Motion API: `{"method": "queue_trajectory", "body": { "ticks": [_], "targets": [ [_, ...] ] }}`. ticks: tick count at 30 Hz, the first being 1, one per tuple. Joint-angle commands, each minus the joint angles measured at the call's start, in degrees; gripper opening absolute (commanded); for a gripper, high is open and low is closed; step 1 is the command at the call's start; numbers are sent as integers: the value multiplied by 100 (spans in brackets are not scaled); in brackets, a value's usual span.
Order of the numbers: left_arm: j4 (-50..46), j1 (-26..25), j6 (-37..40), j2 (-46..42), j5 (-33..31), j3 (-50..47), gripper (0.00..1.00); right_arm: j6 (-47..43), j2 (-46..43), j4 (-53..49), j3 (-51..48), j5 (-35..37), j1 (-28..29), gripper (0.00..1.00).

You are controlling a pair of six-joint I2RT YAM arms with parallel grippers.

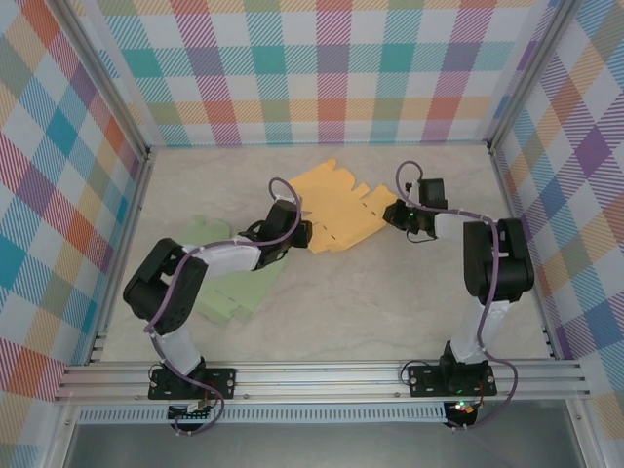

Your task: Fold the paper box

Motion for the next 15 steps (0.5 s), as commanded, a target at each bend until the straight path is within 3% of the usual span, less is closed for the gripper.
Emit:
{"method": "queue_trajectory", "body": {
  "ticks": [1,8,15],
  "targets": [
    [-245,-68,552,-627,-5,355,42,-1197,-838,-681,384,67,92,6],
    [-895,134,1411,-1226,660,1287,58,-2624,-1911,-2106,1196,-232,133,0],
    [-975,371,2060,-1502,1640,2066,78,-3915,-2749,-3073,1913,-1173,136,0]
  ]
}}
